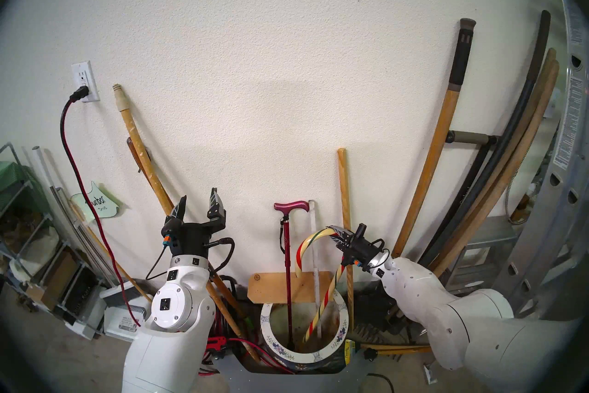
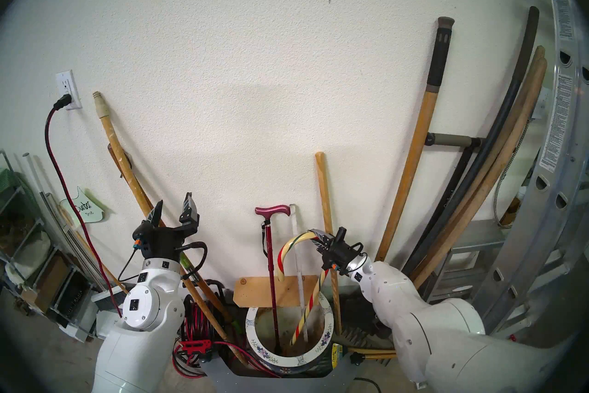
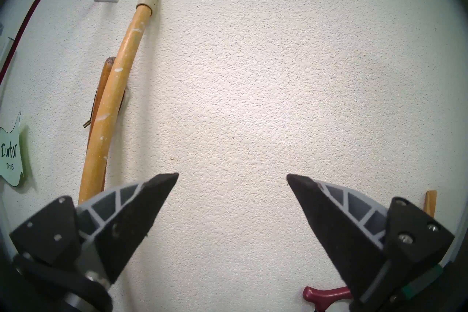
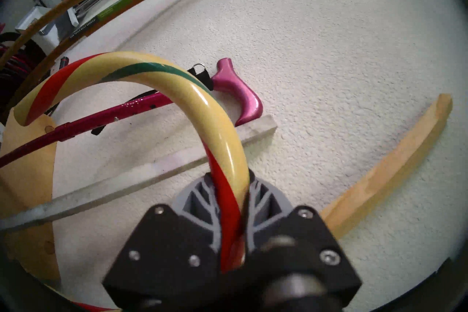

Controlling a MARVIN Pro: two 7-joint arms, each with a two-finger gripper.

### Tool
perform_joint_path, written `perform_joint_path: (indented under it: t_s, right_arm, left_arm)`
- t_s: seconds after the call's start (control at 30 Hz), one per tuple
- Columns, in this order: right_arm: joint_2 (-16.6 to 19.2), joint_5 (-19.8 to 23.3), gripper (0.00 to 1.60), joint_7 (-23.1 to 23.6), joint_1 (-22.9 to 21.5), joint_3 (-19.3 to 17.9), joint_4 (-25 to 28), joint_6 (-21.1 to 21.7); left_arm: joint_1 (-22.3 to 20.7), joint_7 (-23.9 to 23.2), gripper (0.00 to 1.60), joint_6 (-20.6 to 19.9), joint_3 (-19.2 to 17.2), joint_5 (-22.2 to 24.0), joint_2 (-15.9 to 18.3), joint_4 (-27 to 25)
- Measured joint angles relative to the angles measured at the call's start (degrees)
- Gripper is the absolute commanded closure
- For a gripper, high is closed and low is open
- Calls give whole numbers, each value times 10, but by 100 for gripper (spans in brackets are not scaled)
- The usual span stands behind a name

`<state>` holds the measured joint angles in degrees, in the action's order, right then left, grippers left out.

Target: Take wooden sticks or brooms out of the pot

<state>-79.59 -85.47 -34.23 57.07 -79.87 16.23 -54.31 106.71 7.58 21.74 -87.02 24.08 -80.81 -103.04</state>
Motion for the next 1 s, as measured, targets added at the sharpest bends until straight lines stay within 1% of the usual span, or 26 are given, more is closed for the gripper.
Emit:
perform_joint_path:
  t_s: [0.23,0.3,0.4,0.47,0.53,1.0]
  right_arm:
    - [13,10,160,-19,8,-4,43,-5]
    - [17,17,160,-28,10,-7,69,-6]
    - [19,20,160,-32,10,-8,82,-6]
    - [21,25,160,-39,8,-10,106,-7]
    - [22,27,160,-41,7,-10,115,-7]
    - [44,49,160,-59,-2,-16,234,-7]
  left_arm:
    - [0,0,0,0,0,0,0,0]
    - [0,0,0,0,0,0,0,0]
    - [0,0,0,0,0,0,0,0]
    - [0,0,0,0,0,0,0,0]
    - [0,0,0,0,0,0,0,0]
    - [0,0,0,0,0,0,0,0]
